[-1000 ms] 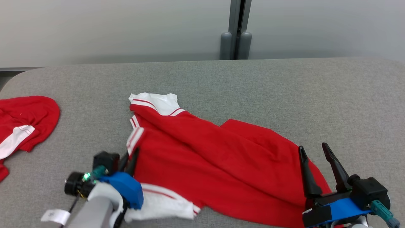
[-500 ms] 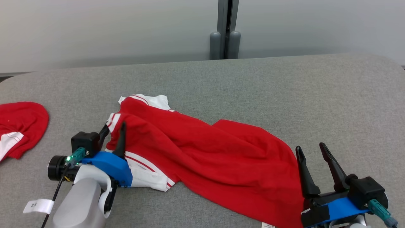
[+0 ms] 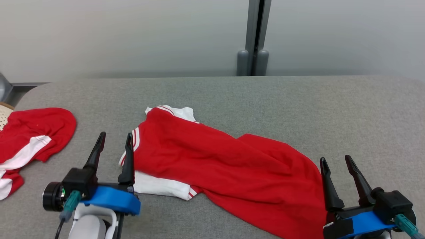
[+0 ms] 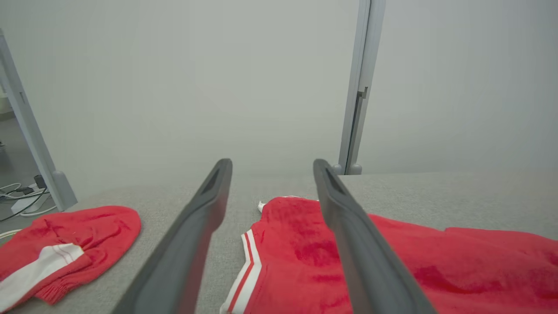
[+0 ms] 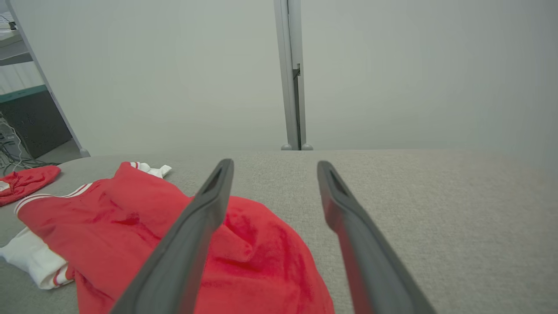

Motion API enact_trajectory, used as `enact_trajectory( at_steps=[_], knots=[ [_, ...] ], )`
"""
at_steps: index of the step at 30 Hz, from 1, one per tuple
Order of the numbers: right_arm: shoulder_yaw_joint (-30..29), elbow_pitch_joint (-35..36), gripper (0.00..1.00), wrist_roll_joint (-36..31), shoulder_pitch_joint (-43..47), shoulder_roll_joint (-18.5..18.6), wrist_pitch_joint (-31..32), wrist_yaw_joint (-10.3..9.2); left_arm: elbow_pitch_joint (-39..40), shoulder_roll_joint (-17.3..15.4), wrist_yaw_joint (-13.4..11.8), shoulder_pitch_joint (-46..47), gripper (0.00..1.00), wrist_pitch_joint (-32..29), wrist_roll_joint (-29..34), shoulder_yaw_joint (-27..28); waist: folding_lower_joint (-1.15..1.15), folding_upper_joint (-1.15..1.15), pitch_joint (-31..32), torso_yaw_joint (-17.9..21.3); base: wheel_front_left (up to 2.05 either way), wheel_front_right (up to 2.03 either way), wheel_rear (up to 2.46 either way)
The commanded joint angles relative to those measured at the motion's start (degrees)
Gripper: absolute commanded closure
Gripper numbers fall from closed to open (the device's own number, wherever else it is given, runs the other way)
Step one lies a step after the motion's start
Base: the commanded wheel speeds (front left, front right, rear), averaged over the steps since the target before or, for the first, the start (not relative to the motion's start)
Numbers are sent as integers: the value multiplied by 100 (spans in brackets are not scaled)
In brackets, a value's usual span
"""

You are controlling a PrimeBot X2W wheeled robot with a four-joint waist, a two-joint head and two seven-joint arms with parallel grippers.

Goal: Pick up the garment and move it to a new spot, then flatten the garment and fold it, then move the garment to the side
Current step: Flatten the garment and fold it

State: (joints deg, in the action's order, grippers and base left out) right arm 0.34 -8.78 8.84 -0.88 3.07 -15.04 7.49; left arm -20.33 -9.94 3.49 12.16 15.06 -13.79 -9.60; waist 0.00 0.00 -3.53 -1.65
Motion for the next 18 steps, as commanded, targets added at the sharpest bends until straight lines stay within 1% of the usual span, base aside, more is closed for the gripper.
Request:
enact_trajectory(
  at_steps=[1,2,5,8,14,18],
  knots=[
    [-20,1,0,22,79,-3,-20,1,302,76,23,-241,0,14,132,137,0,0,49,-43,0,0,0],
    [-20,1,0,22,79,-3,-20,1,302,76,23,-241,0,14,132,137,0,0,49,-43,0,0,0],
    [-42,-7,0,20,123,-7,-20,1,784,221,69,-556,0,14,371,301,0,0,133,-111,0,0,0],
    [-64,-7,0,16,181,-9,-20,1,1103,334,108,-861,0,15,542,422,0,0,206,-154,0,0,0],
    [-129,14,0,-23,300,-14,-20,1,1229,477,145,-1297,0,15,776,569,0,0,258,-211,0,0,0],
    [-182,-22,0,-47,352,-17,-20,1,1191,534,156,-1374,0,15,872,646,0,0,252,-240,0,0,0]
  ],
)
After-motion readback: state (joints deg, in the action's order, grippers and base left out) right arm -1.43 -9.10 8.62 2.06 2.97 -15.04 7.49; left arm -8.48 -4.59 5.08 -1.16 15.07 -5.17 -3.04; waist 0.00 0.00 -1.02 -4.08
